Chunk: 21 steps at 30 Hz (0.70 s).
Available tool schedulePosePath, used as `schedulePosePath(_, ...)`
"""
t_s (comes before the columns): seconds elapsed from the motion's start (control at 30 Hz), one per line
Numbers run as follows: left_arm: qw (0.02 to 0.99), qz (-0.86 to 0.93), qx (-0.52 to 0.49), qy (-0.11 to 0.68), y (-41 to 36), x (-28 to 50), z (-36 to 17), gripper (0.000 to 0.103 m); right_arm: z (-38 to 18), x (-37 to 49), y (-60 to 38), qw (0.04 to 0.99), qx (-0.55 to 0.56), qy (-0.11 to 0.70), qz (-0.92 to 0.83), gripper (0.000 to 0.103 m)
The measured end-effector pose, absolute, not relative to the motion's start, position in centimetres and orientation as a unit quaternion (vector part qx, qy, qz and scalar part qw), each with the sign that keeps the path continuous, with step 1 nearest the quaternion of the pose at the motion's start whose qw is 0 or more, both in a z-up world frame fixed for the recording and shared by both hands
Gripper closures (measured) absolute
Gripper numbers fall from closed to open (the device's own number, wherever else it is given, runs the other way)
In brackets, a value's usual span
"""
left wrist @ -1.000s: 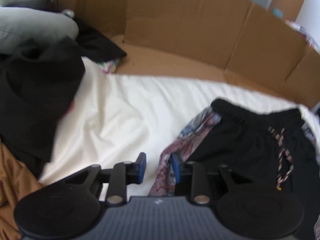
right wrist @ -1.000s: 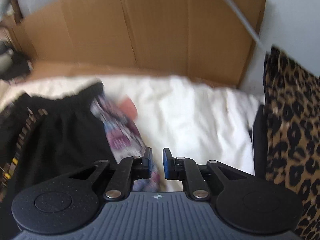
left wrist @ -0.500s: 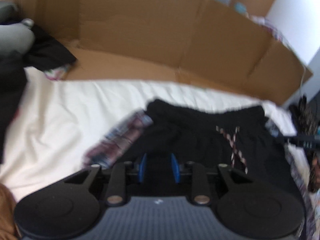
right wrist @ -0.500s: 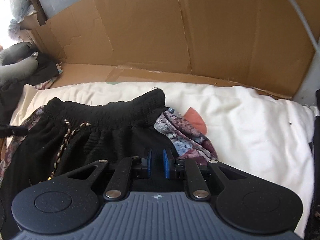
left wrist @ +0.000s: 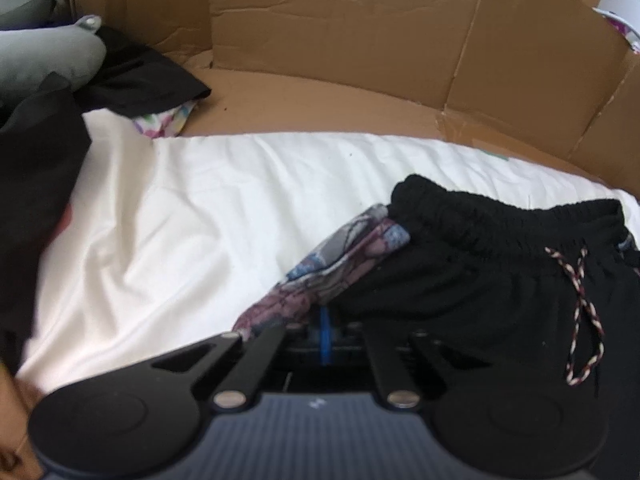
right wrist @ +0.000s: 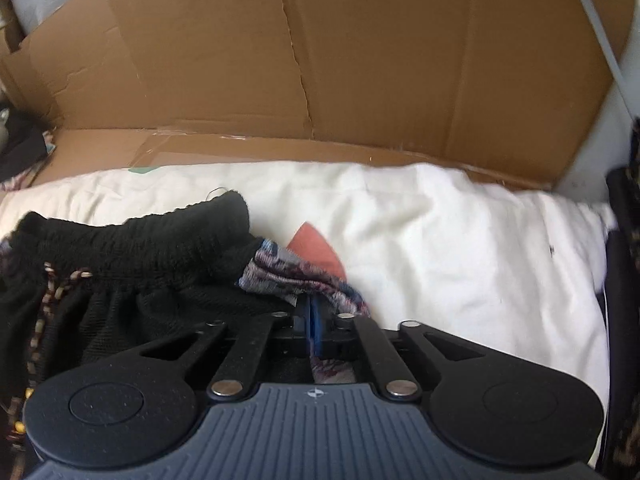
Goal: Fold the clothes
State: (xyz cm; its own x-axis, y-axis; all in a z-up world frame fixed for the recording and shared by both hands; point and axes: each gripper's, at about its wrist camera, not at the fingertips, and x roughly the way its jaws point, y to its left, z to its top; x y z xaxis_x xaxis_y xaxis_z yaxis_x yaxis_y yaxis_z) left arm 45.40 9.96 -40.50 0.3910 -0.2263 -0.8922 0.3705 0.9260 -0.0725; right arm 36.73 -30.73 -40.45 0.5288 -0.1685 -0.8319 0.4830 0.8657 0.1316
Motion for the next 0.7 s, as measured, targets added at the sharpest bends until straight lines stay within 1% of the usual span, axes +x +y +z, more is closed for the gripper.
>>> schedulePosePath(0.03, 0.828, -0.179, 0.063, 0.527, 10.1, 45.1, -39.8, 0.085, -39.8, 36.3, -30.4, 0.859, 0.182, 0.442, -0.185, 0.067)
schedulePosePath(0.07, 0.829, -0.185, 0.061, 0.524, 10.2, 44.7, -39.0, 0.065, -39.1, 35.7, -29.9, 0.863, 0.181, 0.437, -0.179, 0.056)
schedulePosePath(0.1, 0.834, -0.194, 0.068, 0.513, 10.4, 44.0, -38.1, 0.047, -38.4, 35.0, -29.3, 0.867, 0.178, 0.433, -0.172, 0.042)
schedulePosePath(0.13, 0.836, -0.201, 0.075, 0.505, 10.4, 43.5, -37.5, 0.042, -37.7, 34.4, -28.7, 0.871, 0.174, 0.429, -0.166, 0.039)
schedulePosePath(0.2, 0.839, -0.215, 0.090, 0.492, 10.4, 42.7, -36.5, 0.042, -36.7, 33.6, -27.8, 0.874, 0.161, 0.431, -0.158, 0.038)
schedulePosePath(0.33, 0.840, -0.196, 0.102, 0.496, 10.3, 42.1, -34.7, 0.041, -34.5, 32.1, -26.9, 0.868, 0.160, 0.444, -0.157, 0.038)
schedulePosePath(0.37, 0.842, -0.192, 0.097, 0.494, 10.5, 41.8, -33.9, 0.038, -33.5, 31.5, -26.6, 0.867, 0.163, 0.444, -0.160, 0.037)
schedulePosePath(0.4, 0.844, -0.189, 0.086, 0.494, 10.8, 41.4, -33.1, 0.034, -32.4, 30.7, -26.3, 0.867, 0.172, 0.439, -0.160, 0.032)
schedulePosePath(0.43, 0.846, -0.186, 0.073, 0.495, 11.2, 41.0, -32.2, 0.032, -31.3, 29.8, -25.9, 0.869, 0.184, 0.431, -0.159, 0.026)
schedulePosePath(0.47, 0.845, -0.187, 0.069, 0.496, 11.6, 40.5, -31.3, 0.030, -30.3, 29.1, -25.4, 0.870, 0.196, 0.427, -0.149, 0.024)
schedulePosePath(0.6, 0.845, -0.192, 0.079, 0.492, 12.7, 38.9, -27.7, 0.029, -27.0, 27.2, -23.3, 0.879, 0.170, 0.427, -0.130, 0.023)
schedulePosePath(0.67, 0.845, -0.196, 0.080, 0.491, 13.5, 38.0, -26.2, 0.029, -25.5, 25.8, -22.8, 0.882, 0.191, 0.407, -0.141, 0.022)
schedulePosePath(0.7, 0.846, -0.196, 0.079, 0.490, 14.0, 37.6, -25.6, 0.029, -24.7, 25.0, -22.6, 0.883, 0.205, 0.396, -0.147, 0.018)
